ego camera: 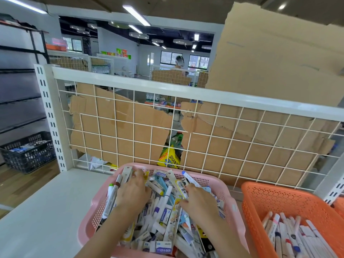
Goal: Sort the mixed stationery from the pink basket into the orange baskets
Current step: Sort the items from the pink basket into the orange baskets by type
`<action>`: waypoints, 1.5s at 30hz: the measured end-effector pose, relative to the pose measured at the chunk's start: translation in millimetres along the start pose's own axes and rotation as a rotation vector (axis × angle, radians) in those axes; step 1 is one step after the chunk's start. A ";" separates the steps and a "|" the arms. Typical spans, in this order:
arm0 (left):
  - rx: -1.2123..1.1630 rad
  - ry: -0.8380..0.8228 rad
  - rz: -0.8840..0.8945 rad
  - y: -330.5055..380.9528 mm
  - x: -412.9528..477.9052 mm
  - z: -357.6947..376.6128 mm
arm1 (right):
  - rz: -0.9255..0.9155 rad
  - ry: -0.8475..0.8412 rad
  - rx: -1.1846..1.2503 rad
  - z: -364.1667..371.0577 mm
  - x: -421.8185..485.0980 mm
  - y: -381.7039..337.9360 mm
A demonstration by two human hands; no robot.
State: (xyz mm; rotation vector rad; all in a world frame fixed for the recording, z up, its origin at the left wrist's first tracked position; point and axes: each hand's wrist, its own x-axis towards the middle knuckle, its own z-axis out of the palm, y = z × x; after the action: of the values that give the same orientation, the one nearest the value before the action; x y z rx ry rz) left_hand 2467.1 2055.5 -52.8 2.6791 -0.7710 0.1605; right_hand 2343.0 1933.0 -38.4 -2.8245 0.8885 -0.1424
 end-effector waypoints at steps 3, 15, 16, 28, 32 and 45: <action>-0.116 0.036 -0.003 -2.1 -0.8 -3.6 | -0.001 -0.005 -0.044 -3.7 -1.6 2.8; -0.570 0.018 -0.006 -11.8 4.2 -8.1 | -0.079 -0.053 -0.052 -6.9 -0.2 6.7; -0.589 0.024 0.001 -12.1 3.9 -8.5 | -0.073 -0.050 -0.059 -6.7 -0.3 6.2; -0.760 0.004 0.074 -17.4 -4.4 -21.8 | 0.093 0.105 0.241 -15.3 -6.5 17.1; -0.802 -0.016 0.098 -16.4 -6.0 -27.7 | 0.212 0.200 0.607 -16.6 -5.9 40.4; -0.620 -0.057 0.349 46.2 -30.5 -28.6 | 0.401 0.345 0.459 -64.8 -84.2 124.6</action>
State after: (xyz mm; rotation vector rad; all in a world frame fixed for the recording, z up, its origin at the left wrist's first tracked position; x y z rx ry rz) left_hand 2416.4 2044.3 -18.6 1.9636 -1.0924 -0.0645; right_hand 2195.3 1872.0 -2.5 -2.1848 1.2790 -0.6931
